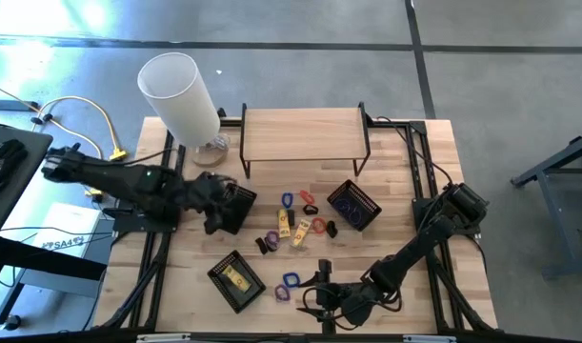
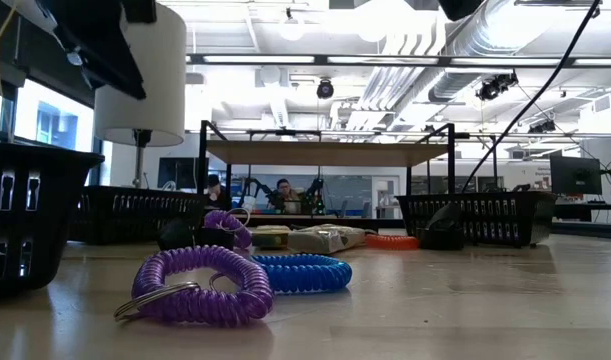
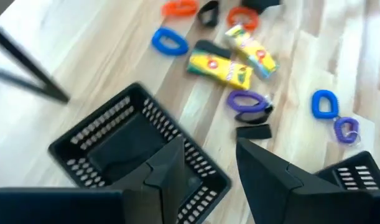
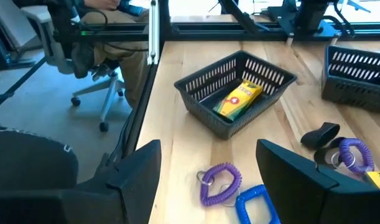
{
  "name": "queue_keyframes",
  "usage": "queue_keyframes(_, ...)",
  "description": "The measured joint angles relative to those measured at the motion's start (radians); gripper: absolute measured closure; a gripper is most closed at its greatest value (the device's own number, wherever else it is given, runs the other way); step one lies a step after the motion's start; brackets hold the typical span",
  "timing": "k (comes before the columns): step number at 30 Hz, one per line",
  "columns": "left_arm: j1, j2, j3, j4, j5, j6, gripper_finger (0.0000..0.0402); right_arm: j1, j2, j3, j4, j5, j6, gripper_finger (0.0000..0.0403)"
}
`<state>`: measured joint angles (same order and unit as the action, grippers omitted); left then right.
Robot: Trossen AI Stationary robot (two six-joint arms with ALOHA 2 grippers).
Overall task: Pick & Place Office Desk Supplies
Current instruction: Put the top purple spring keychain into the top right black bin
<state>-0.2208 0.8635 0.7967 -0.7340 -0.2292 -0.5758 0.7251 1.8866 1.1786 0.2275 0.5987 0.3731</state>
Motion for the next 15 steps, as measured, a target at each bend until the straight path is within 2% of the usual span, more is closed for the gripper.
queue_keyframes(4,-0.144,0.024,-0.023,0.125,-0.098,0.042,0.0261,-0.007,0.0,0.0,-0.006,-0.002,0.001,0.0151)
queue_keyframes(8,-0.246,0.09,-0.049,0.316,-0.115,0.199,0.0261,-0.02,0.0,0.0,-0.007,-0.003,-0.001,0.0151)
queue_keyframes(11,-0.287,0.168,-0.049,0.441,-0.117,0.318,0.0261,-0.029,0.0,0.0,-0.008,-0.019,0.01,0.0151)
queue_keyframes(15,-0.288,0.3,-0.049,0.559,-0.145,0.455,0.0261,-0.039,0.0,0.0,-0.011,-0.059,0.042,0.0151)
